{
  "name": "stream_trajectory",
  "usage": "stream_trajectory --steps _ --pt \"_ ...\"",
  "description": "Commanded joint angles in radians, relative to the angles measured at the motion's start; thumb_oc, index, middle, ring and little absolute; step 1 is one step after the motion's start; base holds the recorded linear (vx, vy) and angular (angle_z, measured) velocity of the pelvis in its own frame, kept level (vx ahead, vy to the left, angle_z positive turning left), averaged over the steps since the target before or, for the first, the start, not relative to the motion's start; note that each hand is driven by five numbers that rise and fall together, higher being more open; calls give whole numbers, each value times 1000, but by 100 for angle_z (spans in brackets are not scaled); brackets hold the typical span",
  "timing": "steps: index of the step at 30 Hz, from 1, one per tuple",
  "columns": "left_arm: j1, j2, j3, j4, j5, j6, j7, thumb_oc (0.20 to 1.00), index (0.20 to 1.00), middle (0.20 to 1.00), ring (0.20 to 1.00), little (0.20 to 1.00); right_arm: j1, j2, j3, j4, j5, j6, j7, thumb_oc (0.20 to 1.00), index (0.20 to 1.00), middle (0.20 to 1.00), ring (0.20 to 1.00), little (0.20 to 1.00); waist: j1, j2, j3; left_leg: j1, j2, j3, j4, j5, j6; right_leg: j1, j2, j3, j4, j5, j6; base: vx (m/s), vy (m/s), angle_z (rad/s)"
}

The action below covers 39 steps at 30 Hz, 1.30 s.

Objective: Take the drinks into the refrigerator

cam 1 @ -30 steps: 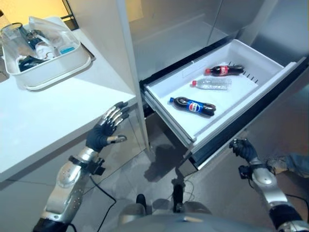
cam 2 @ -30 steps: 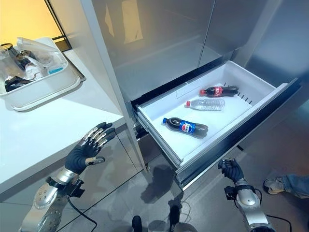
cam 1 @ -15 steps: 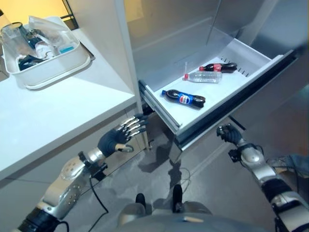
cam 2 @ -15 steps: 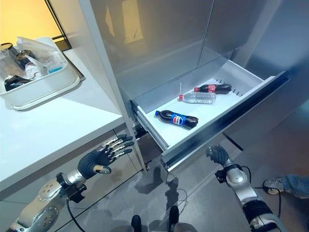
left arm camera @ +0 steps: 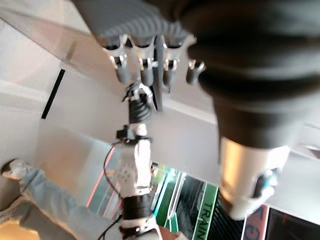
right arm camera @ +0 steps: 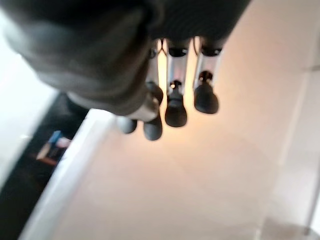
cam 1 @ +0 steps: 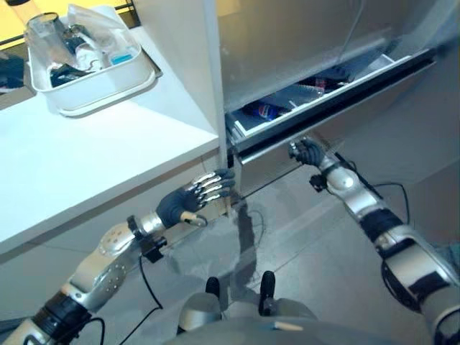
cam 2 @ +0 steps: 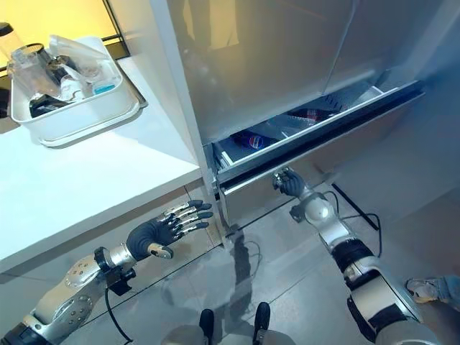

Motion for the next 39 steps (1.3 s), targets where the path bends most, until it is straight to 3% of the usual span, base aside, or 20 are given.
stream_trajectory --steps 1,10,20,21,22,23,30,39 --pt "-16 20 -25 -71 -34 -28 4 1000 1000 1000 1000 1000 -144 9 38 22 31 -42 -15 200 200 200 200 200 31 -26 -4 -19 -20 -37 42 -50 24 -70 -62 0 205 -94 98 3 4 11" --pt "11 8 -3 -76 -21 -32 15 1000 1000 1000 1000 1000 -96 24 34 6 36 -44 -10 200 200 200 200 200 32 -31 -5 -19 -18 -42 43 -53 25 -67 -64 -4 208 -99 98 2 3 2" --pt "54 -18 41 -71 13 -51 32 1000 1000 1000 1000 1000 117 11 -56 -149 80 -72 -7 200 200 200 200 200 4 -33 -6 -10 -17 -33 39 -58 26 -63 -62 4 203 -100 99 0 0 0" --pt "58 -22 46 -68 19 -53 34 1000 1000 1000 1000 1000 146 8 -67 -167 76 -76 -8 260 260 260 260 260 0 -32 -6 -8 -17 -31 39 -58 26 -63 -62 6 203 -101 99 0 0 0" --pt "59 -22 45 -68 19 -53 34 1000 1000 1000 1000 1000 148 8 -68 -169 75 -75 -8 548 548 548 548 548 1 -32 -6 -8 -17 -31 38 -58 26 -63 -62 6 203 -101 99 0 0 0" --pt "63 -30 51 -63 29 -56 37 1000 1000 1000 1000 1000 197 13 -84 -192 76 -81 -5 1000 1000 1000 1000 1000 -6 -32 -7 -4 -17 -28 36 -59 26 -61 -61 9 201 -102 100 0 0 0" --pt "87 -56 80 -53 52 -71 38 1000 1000 1000 1000 1000 376 33 -147 -199 87 -97 8 1000 1000 1000 1000 1000 -29 -33 -11 0 -16 -21 33 -61 24 -56 -60 11 194 -102 101 4 1 -1" --pt "115 -100 123 32 118 -86 49 1000 1000 1000 1000 1000 587 80 -175 3 28 -71 46 1000 1000 1000 1000 1000 -68 -43 -25 12 -12 -7 29 -68 20 -52 -52 21 188 -101 104 1 -2 -5"
